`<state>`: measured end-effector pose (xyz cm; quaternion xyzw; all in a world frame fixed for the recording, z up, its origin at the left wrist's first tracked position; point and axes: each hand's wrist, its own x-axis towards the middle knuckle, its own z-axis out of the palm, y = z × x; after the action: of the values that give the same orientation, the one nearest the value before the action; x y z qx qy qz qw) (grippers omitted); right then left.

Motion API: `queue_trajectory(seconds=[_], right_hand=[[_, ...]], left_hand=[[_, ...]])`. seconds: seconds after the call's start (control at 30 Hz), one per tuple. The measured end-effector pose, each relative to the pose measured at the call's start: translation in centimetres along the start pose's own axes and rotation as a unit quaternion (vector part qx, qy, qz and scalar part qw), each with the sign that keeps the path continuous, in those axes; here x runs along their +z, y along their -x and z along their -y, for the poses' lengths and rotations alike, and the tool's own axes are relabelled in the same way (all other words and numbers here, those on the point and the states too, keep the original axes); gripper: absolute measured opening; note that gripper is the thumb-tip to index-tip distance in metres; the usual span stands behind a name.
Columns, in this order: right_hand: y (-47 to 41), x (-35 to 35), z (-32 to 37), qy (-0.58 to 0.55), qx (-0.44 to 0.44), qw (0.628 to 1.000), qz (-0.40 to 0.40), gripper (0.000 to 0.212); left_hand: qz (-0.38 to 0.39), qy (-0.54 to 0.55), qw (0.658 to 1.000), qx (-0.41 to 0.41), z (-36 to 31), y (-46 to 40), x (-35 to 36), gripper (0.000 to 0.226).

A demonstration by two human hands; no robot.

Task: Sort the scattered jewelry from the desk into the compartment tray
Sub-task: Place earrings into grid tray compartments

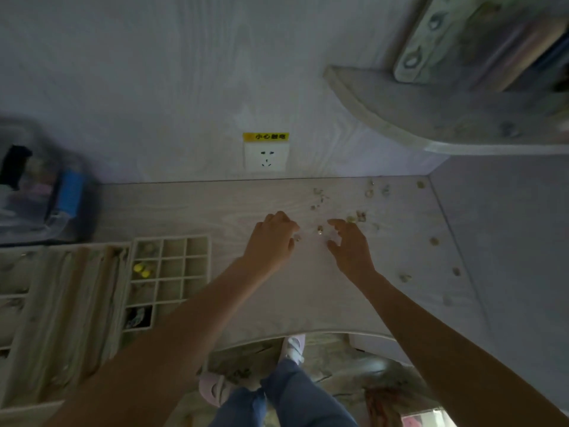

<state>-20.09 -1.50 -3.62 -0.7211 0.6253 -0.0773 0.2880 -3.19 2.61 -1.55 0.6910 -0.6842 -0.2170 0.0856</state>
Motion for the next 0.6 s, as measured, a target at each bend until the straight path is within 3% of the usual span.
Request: queue_trajectory(seconds=[0.2, 0.37, 0.6], right_hand=[[-2.6, -0.5, -0.9, 0.016, -0.046, 0.998, 0.046, 0.037], [-4.3, -0.7, -1.0, 0.033, -0.076, 0.995, 0.059, 0.016], [-5.2, -0.9, -1.4, 0.063, -0.095, 0.992, 0.063, 0.017]], left_hand=[[-0.023, -0.005, 0.999, -0.041, -3.4, -2.7, 2.7, 0.03], [-0.058, -0.012, 0.993, -0.102, -4.9, -4.2, 4.1, 0.023], [-0.06, 0.004, 0.994, -0.092, -4.9, -5.2, 4.6, 0.022]])
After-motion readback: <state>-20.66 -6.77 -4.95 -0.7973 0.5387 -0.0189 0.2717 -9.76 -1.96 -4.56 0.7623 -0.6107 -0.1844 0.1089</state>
